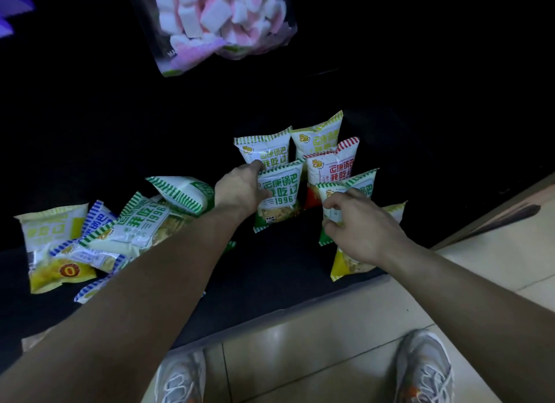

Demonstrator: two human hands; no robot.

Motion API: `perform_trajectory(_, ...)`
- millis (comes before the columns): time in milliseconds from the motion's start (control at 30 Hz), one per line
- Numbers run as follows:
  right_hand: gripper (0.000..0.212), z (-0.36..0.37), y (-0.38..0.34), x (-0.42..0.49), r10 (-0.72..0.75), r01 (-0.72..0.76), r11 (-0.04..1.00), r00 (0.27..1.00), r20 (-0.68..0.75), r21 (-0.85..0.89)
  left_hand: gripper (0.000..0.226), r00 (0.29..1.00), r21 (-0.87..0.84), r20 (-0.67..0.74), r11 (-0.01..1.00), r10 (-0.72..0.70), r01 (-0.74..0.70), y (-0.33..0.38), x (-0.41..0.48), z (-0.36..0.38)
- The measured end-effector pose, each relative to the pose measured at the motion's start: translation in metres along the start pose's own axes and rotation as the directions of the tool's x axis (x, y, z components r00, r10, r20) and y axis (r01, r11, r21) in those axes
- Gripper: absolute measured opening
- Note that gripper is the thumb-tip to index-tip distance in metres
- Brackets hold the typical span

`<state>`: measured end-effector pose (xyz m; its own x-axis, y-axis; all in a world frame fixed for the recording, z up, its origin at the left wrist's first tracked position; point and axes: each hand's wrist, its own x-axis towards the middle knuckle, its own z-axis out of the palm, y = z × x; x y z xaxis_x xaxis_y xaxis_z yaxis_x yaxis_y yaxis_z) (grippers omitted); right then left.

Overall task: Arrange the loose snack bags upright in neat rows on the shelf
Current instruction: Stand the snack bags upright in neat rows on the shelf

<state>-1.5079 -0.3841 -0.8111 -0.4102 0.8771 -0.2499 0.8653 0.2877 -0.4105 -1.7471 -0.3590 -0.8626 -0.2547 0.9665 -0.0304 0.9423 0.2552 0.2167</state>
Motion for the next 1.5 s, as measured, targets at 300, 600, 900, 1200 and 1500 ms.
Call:
perform_trajectory(300,0.042,0.002,-0.004,0.001,0.008,-0.008,1.0,1.0,0.018,-0.006,0.072,0.999,0.041,0.007,0.999,0.031,-0.031,-0.007,0.004,0.004)
perform_trajectory(600,0.044,-0.004,-0.029,-0.005,-0.059,0.063,0.994,0.997,0.05,-0.09,0.087,0.998,0.051,0.003,0.996,0.07,-0.07,-0.027,-0.02,-0.038)
perform_trajectory(900,0.046,-0.031,-0.102,-0.036,-0.127,0.155,0.953,0.985,0.119,-0.26,0.076,0.988,0.128,0.136,0.988,0.069,-0.087,-0.081,-0.116,-0.155)
perform_trajectory(1200,0.063,0.037,-0.187,-0.04,-0.256,0.308,0.916,0.942,0.216,-0.258,0.078,0.963,0.05,0.189,0.981,-0.193,0.187,-0.188,-0.22,-0.154)
perform_trajectory(1500,0.055,0.109,-0.226,0.024,-0.234,0.249,0.962,0.962,0.139,-0.108,0.087,0.945,-0.082,0.219,0.96,-0.245,0.268,-0.24,-0.196,-0.135)
